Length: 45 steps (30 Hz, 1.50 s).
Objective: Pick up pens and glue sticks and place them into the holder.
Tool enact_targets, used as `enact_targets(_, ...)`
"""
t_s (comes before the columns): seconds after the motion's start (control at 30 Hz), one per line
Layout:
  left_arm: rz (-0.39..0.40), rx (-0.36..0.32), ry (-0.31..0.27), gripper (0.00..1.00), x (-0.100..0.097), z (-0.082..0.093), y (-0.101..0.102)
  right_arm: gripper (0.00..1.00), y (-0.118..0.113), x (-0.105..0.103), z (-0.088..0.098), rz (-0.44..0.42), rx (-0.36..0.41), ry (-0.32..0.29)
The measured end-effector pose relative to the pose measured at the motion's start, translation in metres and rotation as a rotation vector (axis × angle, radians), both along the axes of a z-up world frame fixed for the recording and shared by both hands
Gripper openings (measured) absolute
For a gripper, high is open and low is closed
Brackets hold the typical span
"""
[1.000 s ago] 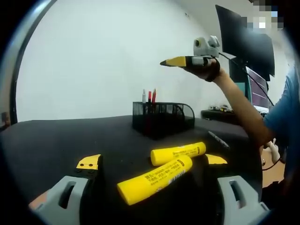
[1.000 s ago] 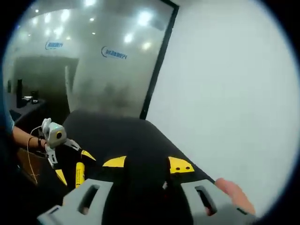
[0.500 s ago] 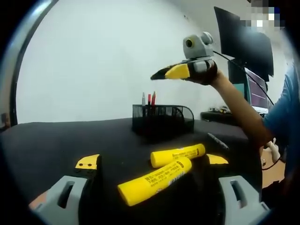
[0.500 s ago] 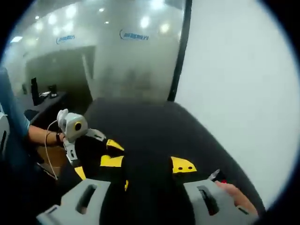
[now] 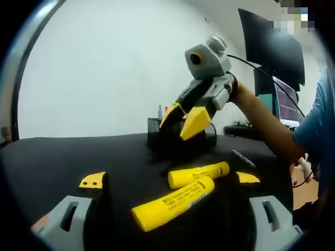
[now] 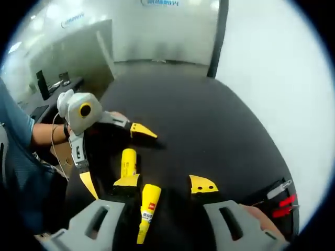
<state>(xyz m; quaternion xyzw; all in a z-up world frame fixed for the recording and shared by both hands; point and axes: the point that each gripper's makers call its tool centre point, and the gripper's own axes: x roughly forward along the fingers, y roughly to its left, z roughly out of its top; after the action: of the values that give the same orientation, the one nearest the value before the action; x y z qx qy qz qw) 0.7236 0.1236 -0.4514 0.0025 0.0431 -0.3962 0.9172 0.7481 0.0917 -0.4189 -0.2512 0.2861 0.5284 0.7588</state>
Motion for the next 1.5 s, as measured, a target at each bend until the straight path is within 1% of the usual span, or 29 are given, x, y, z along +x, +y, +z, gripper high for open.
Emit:
enact_targets(0.03, 0.001, 0.0, -0.001, 0.94, 0.0, 0.0, 0.0, 0.31, 0.001, -0.001, -0.002, 0.007, -0.008, 0.005)
enact_targets(0.13, 0.0, 0.002, 0.001, 0.94, 0.0, 0.0, 0.0, 0.28, 0.003, 0.001, -0.009, 0.015, -0.041, 0.046)
enact_targets(0.17, -0.001, 0.004, 0.001, 0.94, 0.0, -0.001, 0.0, 0.27, 0.003, 0.002, -0.013, 0.016, -0.055, 0.054)
enact_targets(0.23, -0.001, 0.006, 0.002, 0.93, 0.0, -0.001, 0.0, 0.27, 0.004, 0.005, -0.019, 0.016, -0.074, 0.088)
enact_targets(0.33, -0.001, 0.005, 0.002, 0.93, 0.0, -0.001, 0.0, 0.24, 0.002, 0.005, -0.032, 0.009, -0.125, 0.126)
enact_targets(0.4, -0.002, 0.005, 0.003, 0.93, -0.001, -0.001, 0.0, 0.22, 0.001, 0.007, -0.038, 0.002, -0.148, 0.128)
enact_targets(0.57, -0.001, 0.005, 0.003, 0.93, 0.0, -0.001, 0.001, 0.21, 0.001, 0.009, -0.046, -0.004, -0.171, 0.141)
enact_targets(0.63, -0.001, 0.004, 0.003, 0.92, 0.0, -0.001, 0.001, 0.21, 0.002, 0.007, -0.049, 0.0, -0.179, 0.137)
enact_targets(0.67, -0.001, 0.004, 0.003, 0.92, 0.0, -0.001, 0.001, 0.21, 0.002, 0.002, -0.052, 0.002, -0.184, 0.144)
enact_targets(0.73, -0.001, 0.004, 0.003, 0.92, 0.0, -0.001, 0.001, 0.21, 0.002, 0.0, -0.056, 0.001, -0.198, 0.146)
enact_targets(0.8, -0.001, 0.004, 0.003, 0.92, 0.0, -0.001, 0.001, 0.21, -0.001, -0.001, -0.061, 0.0, -0.229, 0.143)
enact_targets(0.87, 0.001, 0.004, 0.003, 0.92, 0.0, -0.001, 0.001, 0.21, -0.002, -0.001, -0.06, -0.005, -0.225, 0.151)
enact_targets(1.03, 0.002, 0.006, 0.002, 0.92, 0.001, -0.001, 0.001, 0.21, -0.01, -0.005, -0.059, -0.024, -0.226, 0.142)
enact_targets(1.2, 0.003, 0.008, 0.002, 0.92, 0.001, -0.002, 0.002, 0.2, -0.025, 0.013, -0.047, -0.091, -0.223, 0.088)
enact_targets(1.3, 0.003, 0.009, 0.002, 0.92, 0.001, -0.002, 0.001, 0.19, -0.03, 0.019, -0.046, -0.108, -0.224, 0.074)
enact_targets(1.47, 0.001, 0.012, 0.005, 0.91, 0.001, -0.003, 0.001, 0.19, -0.035, 0.021, -0.048, -0.145, -0.221, 0.067)
enact_targets(1.5, 0.002, 0.013, 0.004, 0.91, 0.001, -0.003, 0.001, 0.19, -0.038, 0.024, -0.048, -0.16, -0.232, 0.052)
